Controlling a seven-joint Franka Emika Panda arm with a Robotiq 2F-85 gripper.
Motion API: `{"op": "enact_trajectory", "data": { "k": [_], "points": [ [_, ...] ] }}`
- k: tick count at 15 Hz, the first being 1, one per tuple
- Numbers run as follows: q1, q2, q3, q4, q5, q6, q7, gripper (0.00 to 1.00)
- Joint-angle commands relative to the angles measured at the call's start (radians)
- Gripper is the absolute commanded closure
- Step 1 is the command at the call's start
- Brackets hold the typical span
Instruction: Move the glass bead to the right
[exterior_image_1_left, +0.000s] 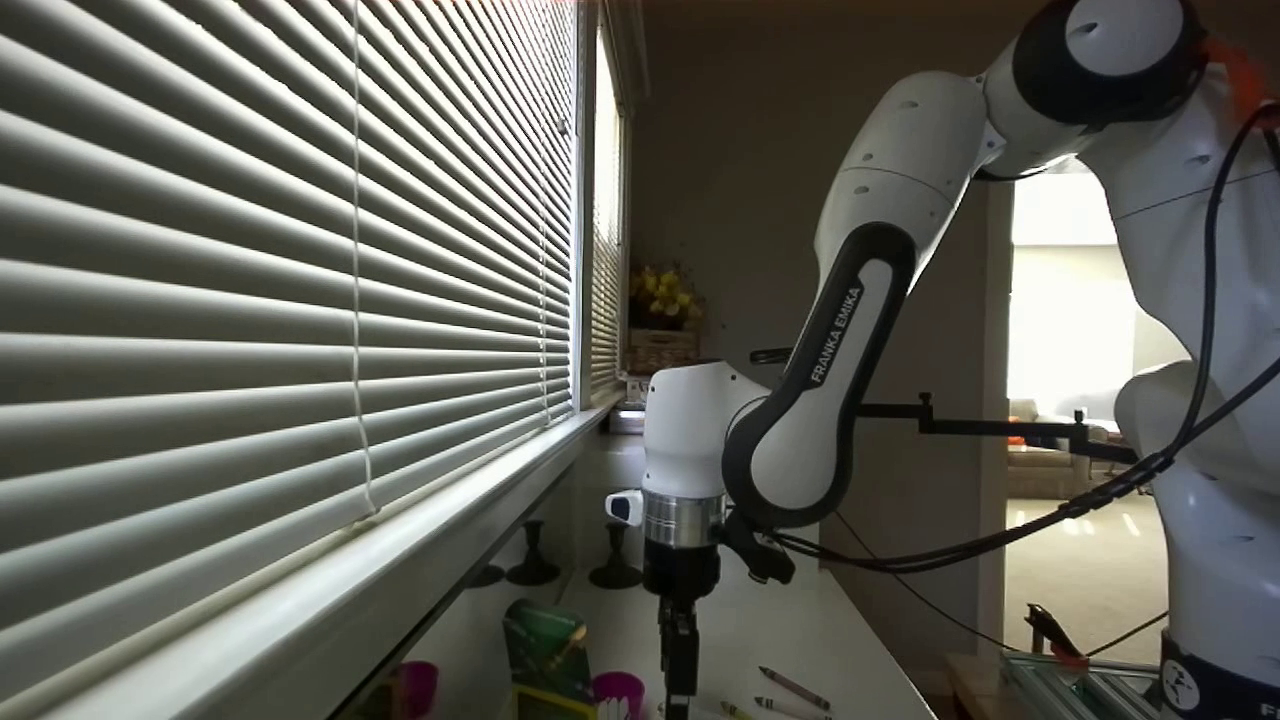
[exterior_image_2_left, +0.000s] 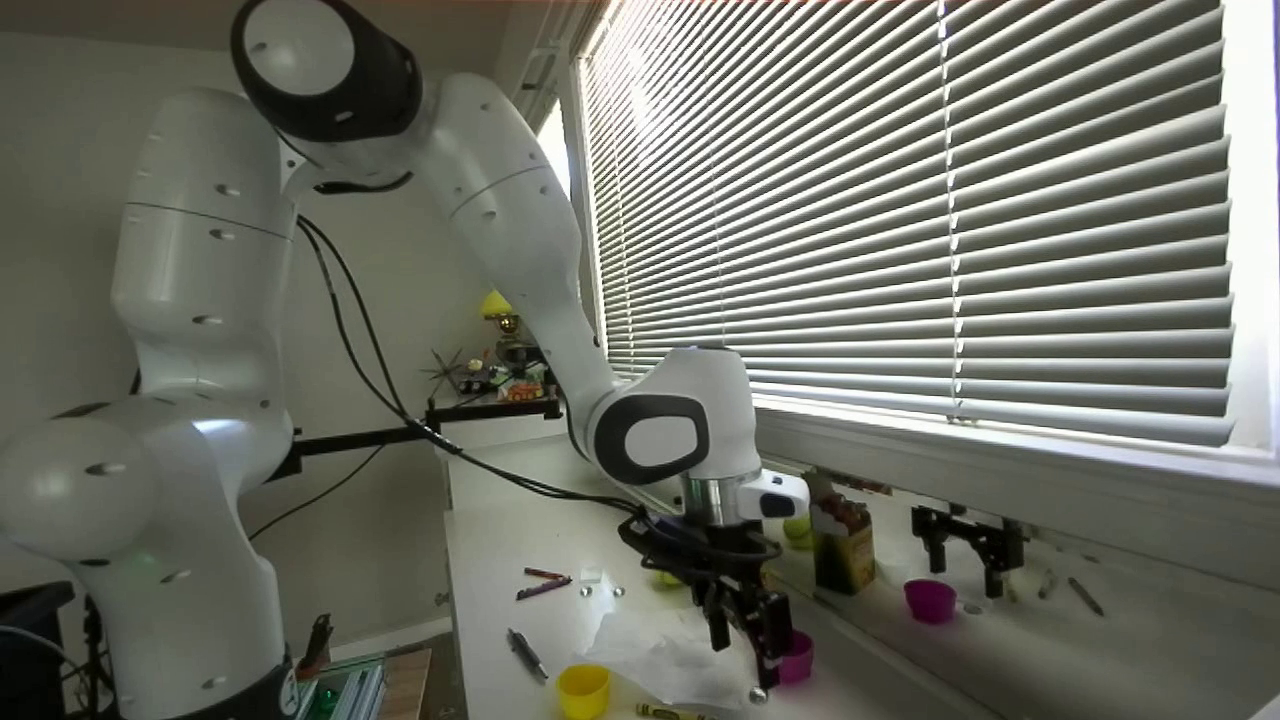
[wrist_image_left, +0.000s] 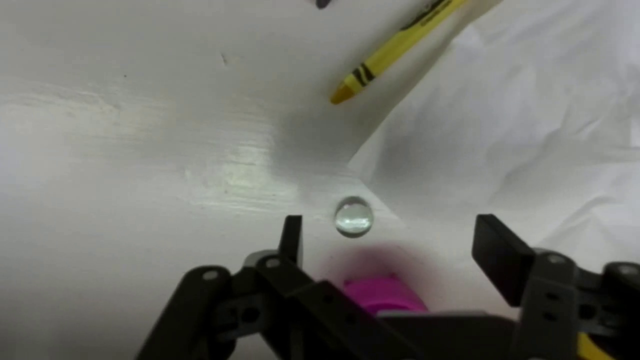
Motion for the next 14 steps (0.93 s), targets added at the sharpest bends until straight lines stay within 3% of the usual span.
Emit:
{"op": "enact_trajectory", "data": {
  "k": [1, 8, 13, 14],
  "points": [
    [0.023, -0.109, 0.031, -0.075, 0.012, -0.058, -0.003, 0.00],
    [0.065, -0.241, 0.152, -0.133, 0.213, -0.257, -0.161, 0.00],
    [0.121, -0.331, 0.145, -0.138, 0.174, -0.376, -0.061, 0.00],
    [0.117, -0.259, 0.135, -0.102, 0.166, -0.338, -0.090, 0.00]
  ]
}}
